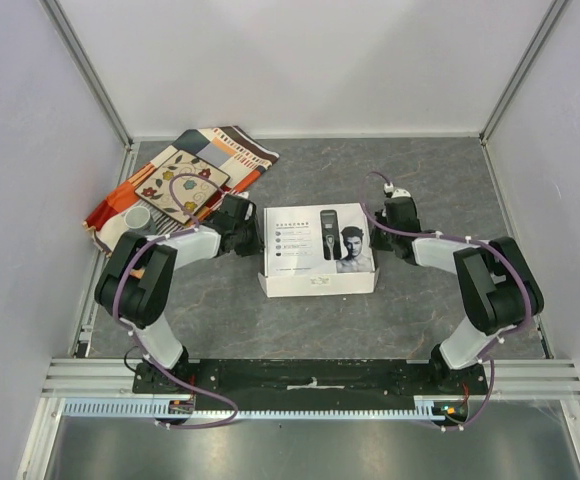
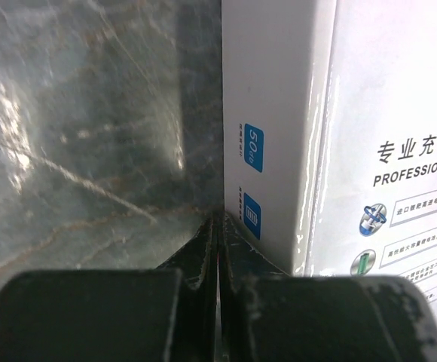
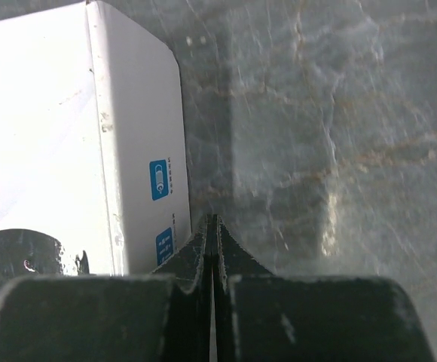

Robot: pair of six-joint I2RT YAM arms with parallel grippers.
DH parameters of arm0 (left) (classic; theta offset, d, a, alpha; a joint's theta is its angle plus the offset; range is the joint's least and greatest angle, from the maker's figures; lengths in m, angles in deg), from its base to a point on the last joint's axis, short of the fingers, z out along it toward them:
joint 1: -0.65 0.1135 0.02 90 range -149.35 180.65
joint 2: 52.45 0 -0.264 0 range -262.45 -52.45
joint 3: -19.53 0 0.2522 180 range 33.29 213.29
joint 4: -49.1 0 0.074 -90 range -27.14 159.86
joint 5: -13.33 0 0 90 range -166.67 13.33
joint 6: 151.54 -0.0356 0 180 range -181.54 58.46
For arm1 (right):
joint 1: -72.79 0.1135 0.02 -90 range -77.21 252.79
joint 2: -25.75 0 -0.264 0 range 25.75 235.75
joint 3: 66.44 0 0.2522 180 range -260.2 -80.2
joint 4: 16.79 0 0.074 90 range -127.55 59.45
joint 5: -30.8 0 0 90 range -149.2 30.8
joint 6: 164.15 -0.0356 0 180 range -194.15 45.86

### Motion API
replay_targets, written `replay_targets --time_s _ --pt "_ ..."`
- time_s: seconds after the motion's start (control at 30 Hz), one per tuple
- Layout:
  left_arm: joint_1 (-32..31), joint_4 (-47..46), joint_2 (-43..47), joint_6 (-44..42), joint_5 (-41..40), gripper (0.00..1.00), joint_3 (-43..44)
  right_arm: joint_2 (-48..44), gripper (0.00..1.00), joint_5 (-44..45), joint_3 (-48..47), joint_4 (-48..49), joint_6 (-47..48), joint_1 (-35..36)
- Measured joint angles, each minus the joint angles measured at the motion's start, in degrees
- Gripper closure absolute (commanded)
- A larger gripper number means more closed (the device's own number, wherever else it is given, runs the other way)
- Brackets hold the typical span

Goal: Sort the hair-cutting tools

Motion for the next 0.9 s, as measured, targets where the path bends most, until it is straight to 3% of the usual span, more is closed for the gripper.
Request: replay_targets --time_s 0.47,0.57,0.67,0.7,0.9 --pt "3.72 3.43 -7.67 -1.53 -0.33 0.96 11.08 8.31 0.99 -3.56 -8.07 2.8 0.66 -1.88" --pt "3.61 6.27 -7.1 -1.6 -1.49 0.96 12.39 8.17 0.89 -2.82 -8.98 0.66 1.05 -1.77" --pt "2.93 9.92 -4.2 -1.62 -3.74 0.85 13.38 6.45 0.76 -0.74 -9.42 -2.91 1.9 -1.2" --pt "2.6 10.91 -2.69 -1.62 -4.61 0.78 13.4 5.53 0.71 -0.15 -9.42 -3.91 1.92 -1.03" --pt "1.66 14.64 6.01 -1.66 -6.32 0.66 12.81 -4.39 0.56 3.61 -8.28 -8.04 2.47 -0.02"
